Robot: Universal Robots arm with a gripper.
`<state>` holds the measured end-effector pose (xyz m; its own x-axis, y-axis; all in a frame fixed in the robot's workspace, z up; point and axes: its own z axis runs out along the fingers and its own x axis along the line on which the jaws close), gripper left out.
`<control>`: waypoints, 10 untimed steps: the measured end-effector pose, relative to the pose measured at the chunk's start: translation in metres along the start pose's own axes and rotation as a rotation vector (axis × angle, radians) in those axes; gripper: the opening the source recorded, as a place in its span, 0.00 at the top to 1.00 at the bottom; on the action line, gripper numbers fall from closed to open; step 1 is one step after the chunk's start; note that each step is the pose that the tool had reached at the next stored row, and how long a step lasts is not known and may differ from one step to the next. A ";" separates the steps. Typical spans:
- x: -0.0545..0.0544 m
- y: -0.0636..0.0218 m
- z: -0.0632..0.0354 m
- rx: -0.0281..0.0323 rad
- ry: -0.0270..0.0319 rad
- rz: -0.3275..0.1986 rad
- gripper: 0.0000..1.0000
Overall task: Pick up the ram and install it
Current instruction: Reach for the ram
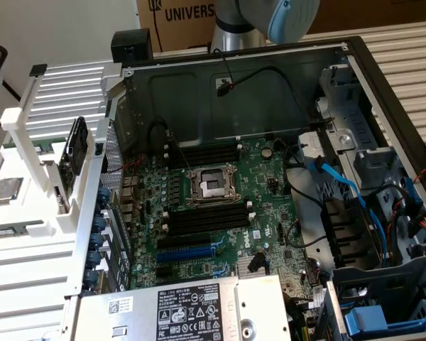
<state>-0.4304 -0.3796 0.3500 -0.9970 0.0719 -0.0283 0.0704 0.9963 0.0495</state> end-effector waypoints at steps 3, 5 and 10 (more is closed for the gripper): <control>0.014 0.0048 0.0037 -0.0001 -0.0001 0.000 0.90; 0.024 0.0081 0.0060 0.0000 0.0000 0.000 0.90; 0.047 0.0151 0.0094 0.0000 0.0000 0.000 0.90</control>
<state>-0.4756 -0.3608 0.3400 -0.9970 0.0719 -0.0284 0.0704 0.9963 0.0494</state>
